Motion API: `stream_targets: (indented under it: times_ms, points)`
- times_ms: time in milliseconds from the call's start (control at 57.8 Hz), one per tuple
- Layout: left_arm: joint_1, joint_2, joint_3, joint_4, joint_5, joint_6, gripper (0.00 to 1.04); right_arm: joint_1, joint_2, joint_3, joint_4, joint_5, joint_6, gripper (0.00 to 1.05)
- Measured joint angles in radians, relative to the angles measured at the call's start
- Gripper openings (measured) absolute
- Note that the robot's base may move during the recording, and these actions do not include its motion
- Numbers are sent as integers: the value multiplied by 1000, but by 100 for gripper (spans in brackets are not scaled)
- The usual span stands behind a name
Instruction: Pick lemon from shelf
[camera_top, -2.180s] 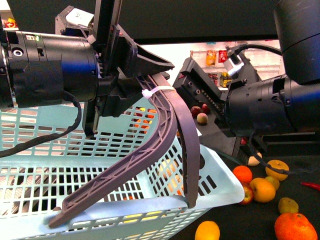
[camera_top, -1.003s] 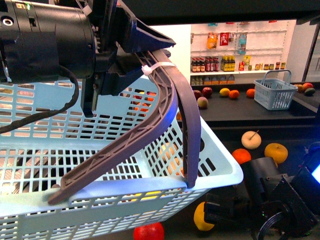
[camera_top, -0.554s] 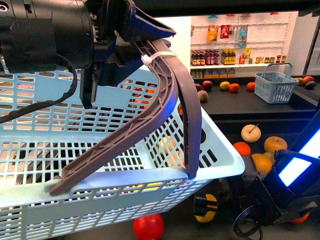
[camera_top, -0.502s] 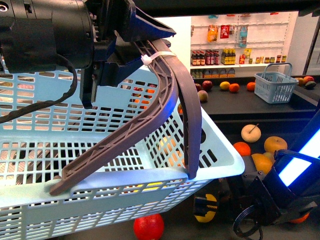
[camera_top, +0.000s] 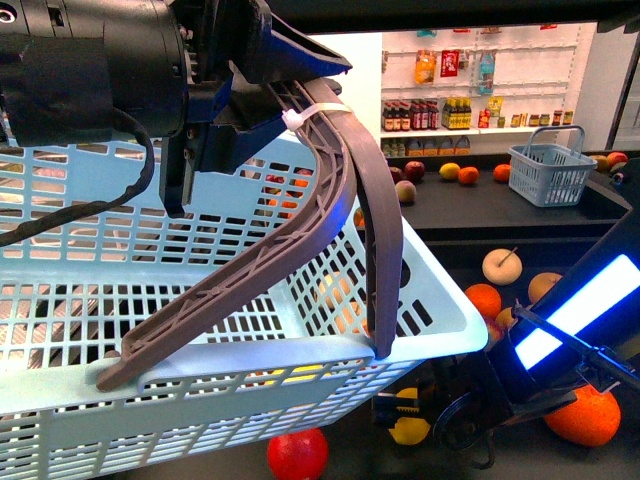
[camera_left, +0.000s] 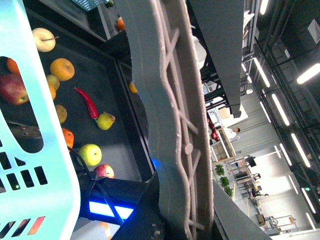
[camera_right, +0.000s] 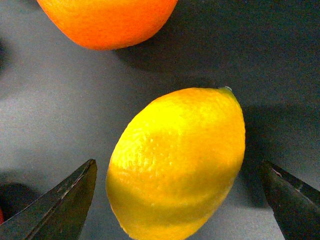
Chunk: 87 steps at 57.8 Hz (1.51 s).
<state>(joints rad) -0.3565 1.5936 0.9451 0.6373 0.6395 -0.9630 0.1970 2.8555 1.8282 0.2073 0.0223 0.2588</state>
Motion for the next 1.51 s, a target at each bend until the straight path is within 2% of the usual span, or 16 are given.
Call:
stream_targets:
  times_ms: [346,536,744,848,952,1107,1280,1349,1505]
  points:
    - [0,0,0,0,0,0,10,-6,69,116,-80,4,-18,97]
    - [0,0,0,0,0,0,10,-7,70,117,-93,-7,-20,72]
    - [0,0,0,0,0,0,10,-24,28,50,-80,-2,-3,71]
    - [0,0,0,0,0,0,10,-43,-22,-19,-26,27,-13,70]
    - [0,0,0,0,0,0,10,-75,-106,-115,88,107,-89,70]
    - [0,0,0,0,0,0,10,-132,-264,-243,200,127,-158,70]
    - [0,0,0,0,0,0,10,-178,-478,-417,282,60,-133,69]
    - [0,0,0,0,0,0,10,-192,-652,-556,328,-21,-93,68]
    - [0,0,0,0,0,0,10,-185,-918,-719,325,-116,-27,66]
